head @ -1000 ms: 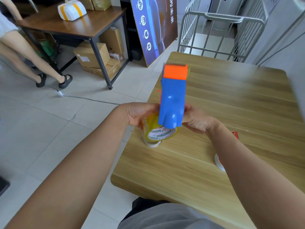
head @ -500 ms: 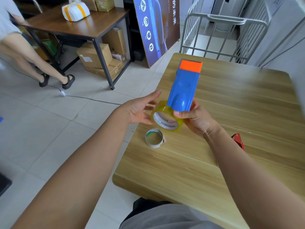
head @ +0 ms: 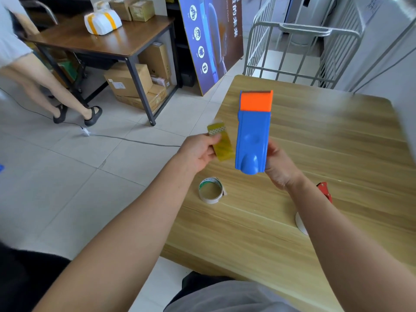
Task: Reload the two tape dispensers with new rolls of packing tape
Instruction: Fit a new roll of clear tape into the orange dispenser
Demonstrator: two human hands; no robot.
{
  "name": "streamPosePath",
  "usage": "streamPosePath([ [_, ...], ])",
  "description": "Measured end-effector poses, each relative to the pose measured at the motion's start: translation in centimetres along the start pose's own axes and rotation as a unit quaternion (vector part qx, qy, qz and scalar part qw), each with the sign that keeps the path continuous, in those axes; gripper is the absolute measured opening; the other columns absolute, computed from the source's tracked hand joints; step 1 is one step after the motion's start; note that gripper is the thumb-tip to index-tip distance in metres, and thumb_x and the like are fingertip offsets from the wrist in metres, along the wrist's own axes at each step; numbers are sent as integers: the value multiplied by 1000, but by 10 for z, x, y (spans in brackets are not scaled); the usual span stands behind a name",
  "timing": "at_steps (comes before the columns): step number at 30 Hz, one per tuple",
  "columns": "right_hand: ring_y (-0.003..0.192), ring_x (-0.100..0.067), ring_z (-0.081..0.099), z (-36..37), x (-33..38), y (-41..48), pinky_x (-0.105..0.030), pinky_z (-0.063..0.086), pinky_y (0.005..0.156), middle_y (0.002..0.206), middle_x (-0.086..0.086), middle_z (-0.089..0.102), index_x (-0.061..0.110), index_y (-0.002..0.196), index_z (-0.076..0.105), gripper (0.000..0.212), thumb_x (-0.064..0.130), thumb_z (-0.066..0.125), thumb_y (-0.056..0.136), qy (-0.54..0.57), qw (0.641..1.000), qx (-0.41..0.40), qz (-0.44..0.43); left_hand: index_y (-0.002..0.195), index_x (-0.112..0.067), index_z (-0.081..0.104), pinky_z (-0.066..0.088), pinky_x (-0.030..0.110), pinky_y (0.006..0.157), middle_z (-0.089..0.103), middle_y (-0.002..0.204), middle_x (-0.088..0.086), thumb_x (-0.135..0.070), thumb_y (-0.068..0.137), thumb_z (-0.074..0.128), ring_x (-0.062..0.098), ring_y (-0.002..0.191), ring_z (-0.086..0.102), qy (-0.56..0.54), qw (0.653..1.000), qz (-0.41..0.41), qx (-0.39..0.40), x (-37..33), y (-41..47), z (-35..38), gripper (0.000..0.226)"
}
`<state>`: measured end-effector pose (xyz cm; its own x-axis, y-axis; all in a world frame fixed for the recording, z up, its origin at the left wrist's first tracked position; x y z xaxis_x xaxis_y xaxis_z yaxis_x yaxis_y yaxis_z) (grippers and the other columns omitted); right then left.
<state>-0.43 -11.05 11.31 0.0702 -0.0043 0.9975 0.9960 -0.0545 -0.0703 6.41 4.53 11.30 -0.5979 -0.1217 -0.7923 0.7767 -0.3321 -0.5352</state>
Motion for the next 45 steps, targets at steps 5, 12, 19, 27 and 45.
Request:
streamPosePath([
  [5, 78, -7, 64, 5, -6, -1, -24, 54, 76, 91, -7, 67, -6, 110, 62, 34, -20, 51, 81, -76, 997, 13, 24, 90, -8, 61, 55, 32, 59, 69, 69, 4, -1, 91, 48, 17, 65, 67, 78, 995, 30, 49, -8, -7, 11, 14],
  [12, 72, -4, 62, 11, -6, -1, -14, 52, 63, 90, -1, 66, 12, 105, 63, 33, -12, 50, 86, -131, 989, 27, 61, 97, -6, 58, 52, 33, 62, 64, 77, 8, 4, 88, 49, 19, 68, 62, 75, 996, 27, 46, 2, -10, 14, 17],
  [19, 82, 1, 57, 26, 9, 2, -1, 43, 64, 108, -1, 64, 12, 123, 50, 41, -9, 37, 91, -117, 992, 4, 38, 84, -12, 56, 44, 26, 62, 60, 74, 8, 15, 83, 45, 19, 66, 55, 36, 996, 81, -15, 3, -5, 15, 29],
  [27, 111, -20, 58, 24, 18, 1, -32, 43, 97, 118, -8, 63, 12, 126, 52, 94, 55, 83, 48, 101, 990, 95, 33, 85, -19, 55, 37, 27, 62, 59, 71, 6, 16, 82, 44, 22, 70, 48, 42, 990, 132, -14, -6, -10, 15, 36],
  [45, 92, -21, 62, 28, 28, 0, -31, 54, 77, 100, -7, 66, 1, 126, 49, 63, 3, 59, 64, 111, 988, 109, -8, 135, -10, 40, 47, 53, 92, 55, 125, 19, -31, 76, 60, 29, 103, 57, 111, 977, 112, 140, -8, -18, 28, 65],
])
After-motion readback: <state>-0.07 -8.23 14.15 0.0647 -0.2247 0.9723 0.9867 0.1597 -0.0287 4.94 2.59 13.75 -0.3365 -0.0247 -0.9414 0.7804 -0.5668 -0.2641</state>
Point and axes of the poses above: each hand's wrist, its own y-axis towards the middle knuckle, its own z-axis out of the palm, x = y × z, the point moved 5 cm from there along y, towards the middle knuckle
